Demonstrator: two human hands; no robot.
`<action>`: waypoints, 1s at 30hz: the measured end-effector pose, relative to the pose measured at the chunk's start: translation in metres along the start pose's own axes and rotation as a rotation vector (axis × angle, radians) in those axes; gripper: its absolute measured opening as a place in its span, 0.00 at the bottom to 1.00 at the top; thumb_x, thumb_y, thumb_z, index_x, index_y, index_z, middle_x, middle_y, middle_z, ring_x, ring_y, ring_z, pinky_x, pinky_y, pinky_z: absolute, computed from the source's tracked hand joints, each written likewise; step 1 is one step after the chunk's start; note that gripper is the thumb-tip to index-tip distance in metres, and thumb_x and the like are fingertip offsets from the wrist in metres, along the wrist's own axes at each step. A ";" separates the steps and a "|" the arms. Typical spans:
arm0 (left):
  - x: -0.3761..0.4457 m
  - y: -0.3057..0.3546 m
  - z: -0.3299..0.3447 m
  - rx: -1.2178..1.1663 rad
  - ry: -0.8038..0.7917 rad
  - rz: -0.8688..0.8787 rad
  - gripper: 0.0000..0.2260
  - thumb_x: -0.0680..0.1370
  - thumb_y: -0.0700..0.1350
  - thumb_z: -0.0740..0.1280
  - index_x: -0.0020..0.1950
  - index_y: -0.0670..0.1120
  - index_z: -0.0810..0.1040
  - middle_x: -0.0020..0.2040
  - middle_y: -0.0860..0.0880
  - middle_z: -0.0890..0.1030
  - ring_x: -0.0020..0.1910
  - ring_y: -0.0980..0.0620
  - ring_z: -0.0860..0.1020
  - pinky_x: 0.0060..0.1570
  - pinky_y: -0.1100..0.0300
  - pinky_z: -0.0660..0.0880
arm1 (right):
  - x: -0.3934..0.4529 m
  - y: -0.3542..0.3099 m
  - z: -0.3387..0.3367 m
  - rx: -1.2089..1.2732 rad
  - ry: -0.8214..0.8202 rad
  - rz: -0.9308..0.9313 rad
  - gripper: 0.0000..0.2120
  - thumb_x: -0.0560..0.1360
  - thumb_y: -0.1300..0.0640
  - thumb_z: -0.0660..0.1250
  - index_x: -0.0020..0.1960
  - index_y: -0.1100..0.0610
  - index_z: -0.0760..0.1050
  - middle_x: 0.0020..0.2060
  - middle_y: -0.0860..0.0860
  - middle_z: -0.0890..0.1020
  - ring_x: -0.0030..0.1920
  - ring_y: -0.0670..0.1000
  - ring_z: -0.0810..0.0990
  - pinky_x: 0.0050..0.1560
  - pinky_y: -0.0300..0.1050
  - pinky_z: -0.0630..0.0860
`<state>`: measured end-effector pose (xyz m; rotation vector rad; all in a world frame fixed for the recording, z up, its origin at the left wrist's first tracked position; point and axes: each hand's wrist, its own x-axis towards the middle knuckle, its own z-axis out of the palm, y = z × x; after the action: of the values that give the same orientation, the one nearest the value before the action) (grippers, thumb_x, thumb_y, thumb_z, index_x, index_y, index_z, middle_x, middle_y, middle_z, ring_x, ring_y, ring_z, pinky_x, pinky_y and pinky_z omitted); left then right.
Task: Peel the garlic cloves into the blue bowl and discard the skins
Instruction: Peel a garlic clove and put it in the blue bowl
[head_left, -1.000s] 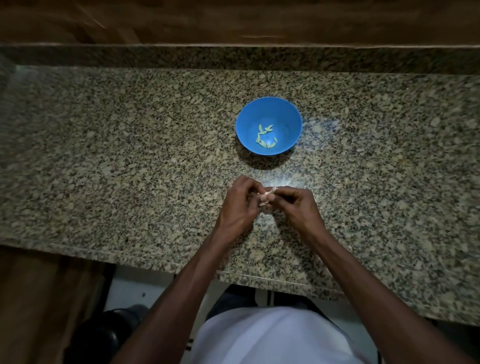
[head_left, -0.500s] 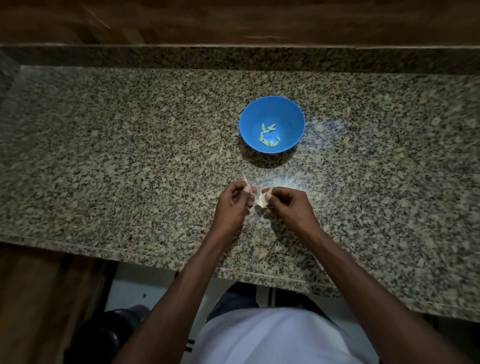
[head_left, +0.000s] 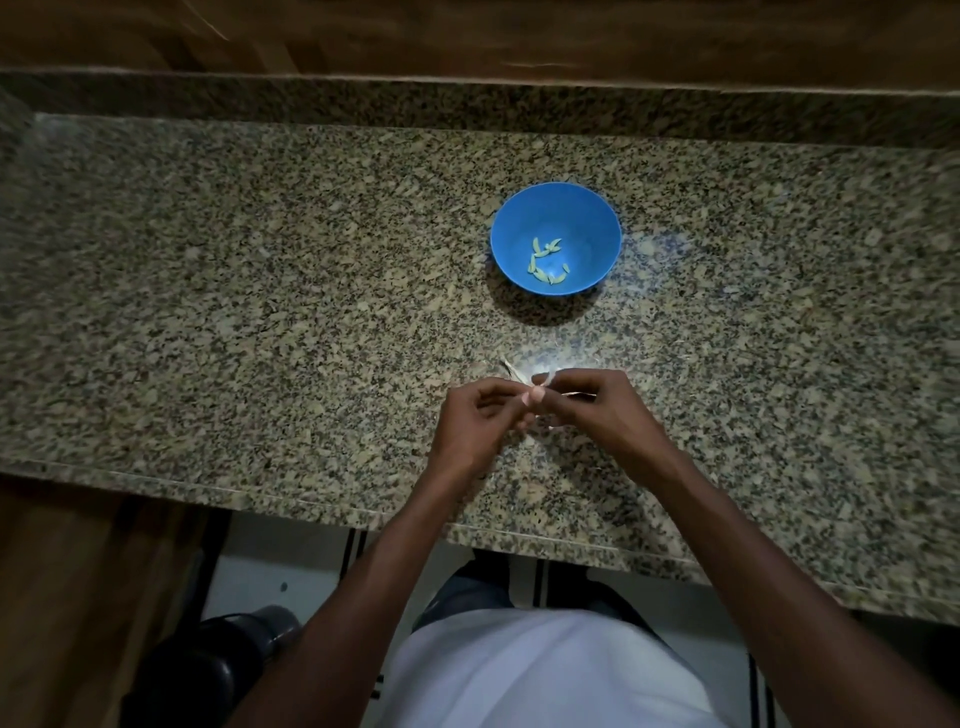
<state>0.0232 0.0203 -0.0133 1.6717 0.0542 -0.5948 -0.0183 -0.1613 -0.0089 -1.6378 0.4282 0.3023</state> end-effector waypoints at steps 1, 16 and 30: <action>0.000 -0.002 0.003 0.035 -0.014 0.005 0.09 0.77 0.44 0.76 0.54 0.41 0.85 0.45 0.45 0.88 0.43 0.49 0.87 0.46 0.56 0.84 | -0.005 0.002 0.002 0.050 -0.004 -0.006 0.11 0.76 0.52 0.77 0.53 0.59 0.87 0.47 0.52 0.89 0.49 0.54 0.88 0.51 0.49 0.85; -0.001 -0.025 0.009 0.425 -0.043 0.171 0.04 0.81 0.42 0.71 0.51 0.45 0.86 0.42 0.53 0.86 0.40 0.59 0.85 0.44 0.52 0.85 | -0.028 0.020 0.010 0.324 0.135 0.120 0.08 0.76 0.62 0.76 0.50 0.68 0.84 0.43 0.61 0.88 0.46 0.56 0.89 0.48 0.43 0.84; 0.004 -0.010 0.005 0.562 -0.199 0.067 0.07 0.83 0.46 0.67 0.52 0.47 0.85 0.40 0.51 0.84 0.36 0.55 0.81 0.37 0.58 0.76 | -0.019 0.025 0.019 -0.233 0.307 -0.131 0.01 0.77 0.59 0.76 0.47 0.55 0.87 0.37 0.44 0.87 0.38 0.41 0.86 0.40 0.35 0.81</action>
<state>0.0219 0.0166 -0.0240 2.1330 -0.3406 -0.7686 -0.0456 -0.1420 -0.0252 -1.9409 0.5280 -0.0007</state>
